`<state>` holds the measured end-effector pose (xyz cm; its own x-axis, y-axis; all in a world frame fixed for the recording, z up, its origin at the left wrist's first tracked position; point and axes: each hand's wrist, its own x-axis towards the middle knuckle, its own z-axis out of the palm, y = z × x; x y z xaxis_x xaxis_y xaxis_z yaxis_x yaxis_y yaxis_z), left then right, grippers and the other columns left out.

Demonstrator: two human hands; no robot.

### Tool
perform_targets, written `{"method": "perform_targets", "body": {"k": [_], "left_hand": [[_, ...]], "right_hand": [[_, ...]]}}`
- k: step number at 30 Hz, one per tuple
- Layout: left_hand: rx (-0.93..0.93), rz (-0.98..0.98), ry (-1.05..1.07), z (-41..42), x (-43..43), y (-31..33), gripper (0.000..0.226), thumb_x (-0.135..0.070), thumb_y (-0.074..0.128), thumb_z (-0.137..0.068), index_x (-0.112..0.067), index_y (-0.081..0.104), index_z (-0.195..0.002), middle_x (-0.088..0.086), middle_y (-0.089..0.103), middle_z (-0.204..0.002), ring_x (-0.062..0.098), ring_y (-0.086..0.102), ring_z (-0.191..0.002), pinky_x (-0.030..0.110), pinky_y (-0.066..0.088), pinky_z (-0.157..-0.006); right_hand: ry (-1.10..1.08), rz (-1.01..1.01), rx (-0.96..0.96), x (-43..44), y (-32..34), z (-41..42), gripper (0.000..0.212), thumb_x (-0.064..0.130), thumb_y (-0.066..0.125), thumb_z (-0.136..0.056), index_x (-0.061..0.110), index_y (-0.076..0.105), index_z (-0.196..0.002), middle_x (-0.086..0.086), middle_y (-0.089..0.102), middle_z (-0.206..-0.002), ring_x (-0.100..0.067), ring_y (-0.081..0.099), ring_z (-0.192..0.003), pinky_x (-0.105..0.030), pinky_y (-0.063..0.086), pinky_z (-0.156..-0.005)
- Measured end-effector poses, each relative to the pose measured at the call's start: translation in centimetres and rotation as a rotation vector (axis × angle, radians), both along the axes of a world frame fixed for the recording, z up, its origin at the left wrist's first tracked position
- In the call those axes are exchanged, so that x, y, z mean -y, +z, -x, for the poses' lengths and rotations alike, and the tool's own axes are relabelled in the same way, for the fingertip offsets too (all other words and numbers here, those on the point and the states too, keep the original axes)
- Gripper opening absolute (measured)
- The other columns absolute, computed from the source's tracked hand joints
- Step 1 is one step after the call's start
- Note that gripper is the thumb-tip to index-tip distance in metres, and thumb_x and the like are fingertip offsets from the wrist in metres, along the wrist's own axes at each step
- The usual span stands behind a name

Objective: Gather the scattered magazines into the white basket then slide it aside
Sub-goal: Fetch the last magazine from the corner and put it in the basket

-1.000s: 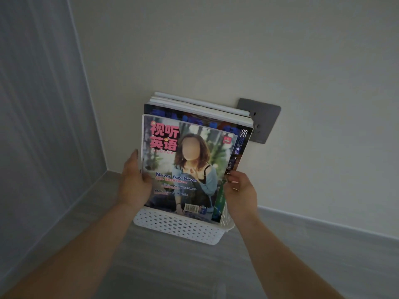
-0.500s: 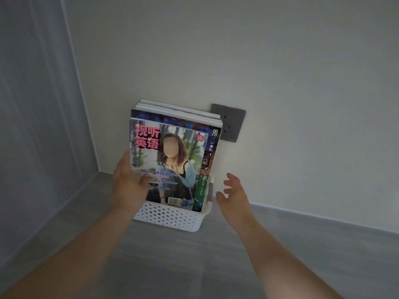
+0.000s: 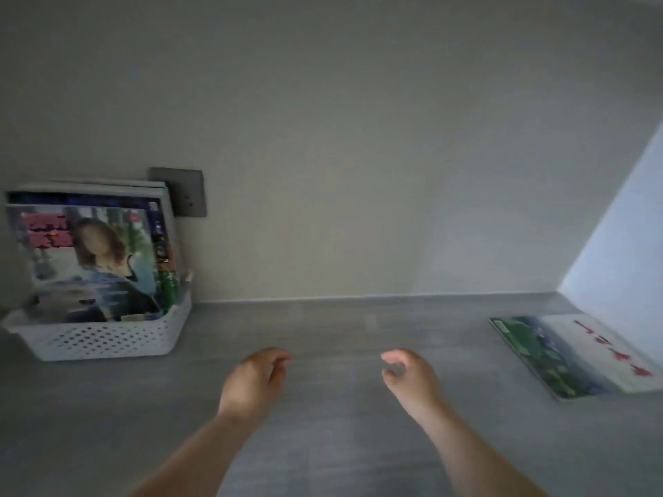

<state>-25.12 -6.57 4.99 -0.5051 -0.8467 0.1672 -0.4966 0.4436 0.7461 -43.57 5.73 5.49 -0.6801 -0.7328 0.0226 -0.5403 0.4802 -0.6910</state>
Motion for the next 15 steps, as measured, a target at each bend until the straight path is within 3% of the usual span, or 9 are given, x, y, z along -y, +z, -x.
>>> {"method": "perform_targets", "body": {"k": [5,8,12,15], "left_hand": [[-0.025,0.002,-0.206,10.0,-9.8,-1.6,0.017,-0.010,0.055,-0.084,-0.012,0.068,-0.094,0.005,0.071,-0.100,0.019,0.063,-0.095,0.023,0.043,-0.079],[0.022,-0.061,-0.309,15.2,-14.2,-3.3,0.017,-0.014,0.054,-0.085,-0.018,0.067,-0.094,0.000,0.070,-0.098,0.016,0.062,-0.095,0.020,0.042,-0.079],[0.111,-0.138,-0.360,20.0,-17.5,-5.2,0.016,-0.013,0.054,-0.085,-0.016,0.067,-0.093,0.000,0.067,-0.094,0.015,0.061,-0.092,0.018,0.041,-0.078],[0.187,-0.114,-0.395,22.4,-18.4,-6.1,0.016,-0.013,0.055,-0.084,-0.016,0.067,-0.094,0.001,0.067,-0.094,0.013,0.061,-0.091,0.019,0.042,-0.079]], "right_hand": [[-0.290,-0.117,-0.045,-14.2,-0.4,11.9,0.023,0.005,0.052,-0.083,0.003,0.064,-0.102,-0.017,0.067,-0.110,-0.028,0.060,-0.104,-0.029,0.042,-0.085],[-0.449,-0.197,-0.030,-21.8,-2.0,17.7,0.025,0.010,0.048,-0.085,0.008,0.061,-0.107,-0.015,0.062,-0.118,-0.029,0.056,-0.109,-0.029,0.041,-0.089],[-0.531,-0.260,0.016,-27.0,-5.2,21.8,0.035,0.017,0.050,-0.087,0.010,0.051,-0.121,-0.013,0.051,-0.132,-0.027,0.048,-0.118,-0.029,0.036,-0.098],[-0.470,-0.383,-0.095,-27.7,-7.3,23.5,0.042,0.027,0.046,-0.089,0.009,0.044,-0.127,-0.013,0.040,-0.141,-0.026,0.037,-0.129,-0.029,0.027,-0.106]]}}
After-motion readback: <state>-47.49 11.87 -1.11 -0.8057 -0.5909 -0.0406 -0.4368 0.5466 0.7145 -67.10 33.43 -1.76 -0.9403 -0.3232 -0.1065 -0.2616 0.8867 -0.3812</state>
